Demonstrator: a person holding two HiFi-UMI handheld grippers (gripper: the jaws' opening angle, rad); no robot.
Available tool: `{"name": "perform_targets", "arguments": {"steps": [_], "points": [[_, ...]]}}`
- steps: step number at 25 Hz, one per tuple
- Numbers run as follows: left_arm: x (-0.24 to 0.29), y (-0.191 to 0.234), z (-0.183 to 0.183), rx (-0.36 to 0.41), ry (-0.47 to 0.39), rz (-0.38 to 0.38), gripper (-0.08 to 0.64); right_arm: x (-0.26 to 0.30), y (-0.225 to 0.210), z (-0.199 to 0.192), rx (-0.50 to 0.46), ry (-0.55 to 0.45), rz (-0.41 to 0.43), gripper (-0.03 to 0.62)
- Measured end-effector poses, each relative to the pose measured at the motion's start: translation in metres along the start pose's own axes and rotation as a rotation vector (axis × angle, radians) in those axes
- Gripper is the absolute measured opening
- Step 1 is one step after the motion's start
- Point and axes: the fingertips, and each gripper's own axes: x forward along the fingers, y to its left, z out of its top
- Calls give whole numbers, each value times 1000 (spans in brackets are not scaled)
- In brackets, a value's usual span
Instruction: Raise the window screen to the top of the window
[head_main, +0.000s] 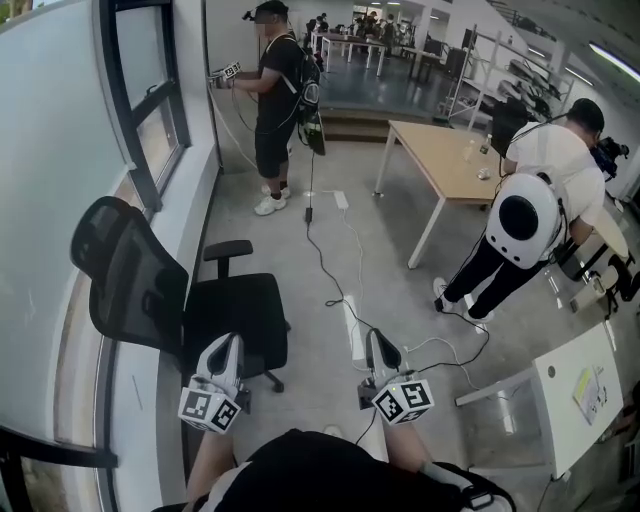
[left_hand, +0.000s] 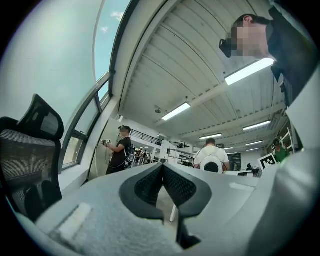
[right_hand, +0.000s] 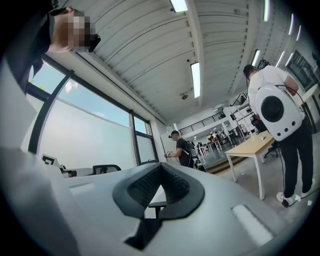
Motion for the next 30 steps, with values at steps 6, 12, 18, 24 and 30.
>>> {"name": "perform_targets", "arguments": {"steps": [6, 12, 18, 24, 30], "points": [[1, -6, -3, -1, 8, 1, 3, -1, -1, -4, 11, 18, 28, 2], [-3, -12, -4, 25, -16, 68, 2, 1, -6, -5, 14, 30, 79, 3], [-10, -24, -9, 31, -3, 152, 2, 8, -21, -1, 34, 40, 147, 3], [-36, -38, -7, 61, -18, 270, 3, 24, -21, -21, 83, 89, 258, 3], [-104, -35, 8, 97, -60, 467, 3, 55, 33, -37, 91, 117, 469, 3]]}}
